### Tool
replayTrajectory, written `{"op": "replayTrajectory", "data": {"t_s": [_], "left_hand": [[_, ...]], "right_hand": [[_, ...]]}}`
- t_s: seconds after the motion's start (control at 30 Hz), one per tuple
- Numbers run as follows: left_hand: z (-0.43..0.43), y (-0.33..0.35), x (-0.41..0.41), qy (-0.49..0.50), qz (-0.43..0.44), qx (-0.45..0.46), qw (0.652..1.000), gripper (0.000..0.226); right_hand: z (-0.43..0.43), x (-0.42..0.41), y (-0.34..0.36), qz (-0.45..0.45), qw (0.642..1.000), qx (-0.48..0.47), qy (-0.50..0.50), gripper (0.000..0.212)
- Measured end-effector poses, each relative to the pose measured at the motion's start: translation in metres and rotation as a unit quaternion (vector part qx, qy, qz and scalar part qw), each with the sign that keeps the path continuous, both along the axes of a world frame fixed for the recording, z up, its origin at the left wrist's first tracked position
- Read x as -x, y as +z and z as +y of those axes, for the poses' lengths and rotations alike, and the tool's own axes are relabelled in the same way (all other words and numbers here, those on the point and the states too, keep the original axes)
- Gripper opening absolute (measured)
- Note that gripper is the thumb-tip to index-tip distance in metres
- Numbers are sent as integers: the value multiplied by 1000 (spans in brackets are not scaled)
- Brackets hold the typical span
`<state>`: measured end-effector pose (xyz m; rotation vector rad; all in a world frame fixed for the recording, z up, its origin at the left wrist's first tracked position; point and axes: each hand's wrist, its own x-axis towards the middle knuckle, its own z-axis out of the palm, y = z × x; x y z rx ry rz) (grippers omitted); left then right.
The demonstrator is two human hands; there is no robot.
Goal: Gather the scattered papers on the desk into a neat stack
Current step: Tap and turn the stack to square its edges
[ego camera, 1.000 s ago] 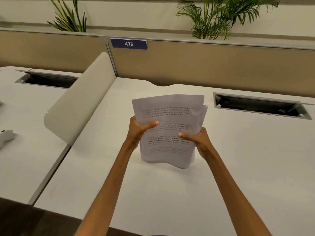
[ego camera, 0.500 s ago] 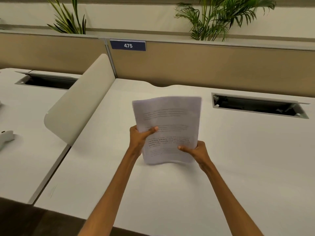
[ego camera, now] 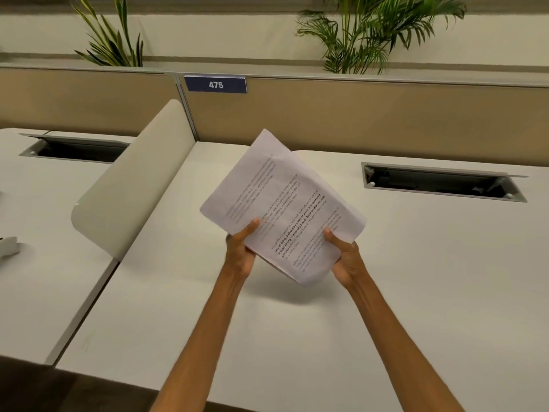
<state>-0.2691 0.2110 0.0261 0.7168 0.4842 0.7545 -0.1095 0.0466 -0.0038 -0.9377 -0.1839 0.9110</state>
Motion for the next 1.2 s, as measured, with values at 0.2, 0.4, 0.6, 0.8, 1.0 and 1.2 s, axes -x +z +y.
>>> {"op": "replayTrajectory", "data": {"t_s": [0.2,0.4,0.6,0.8,1.0,1.2], "left_hand": [[65,3,49,-137,197,-168,956,59],[45,-10,25,-101,270,-234,929,37],[50,-7,23,-93,265,-257,925,47],[54,-4,20,-152,288,-259,909,41],[55,1,10,-179,307,-253,900,10],[51,5,3,-7,250,-230,940,28]], "right_hand": [[-32,-44,2,-139,980,141,-11,44],[-30,-47,15,-266,943,200,32,30],[-34,-46,24,-323,918,229,10,22],[-36,-48,25,-289,927,241,18,30],[-25,-45,22,-331,900,280,41,37],[-23,-34,25,-270,941,198,-59,10]]}}
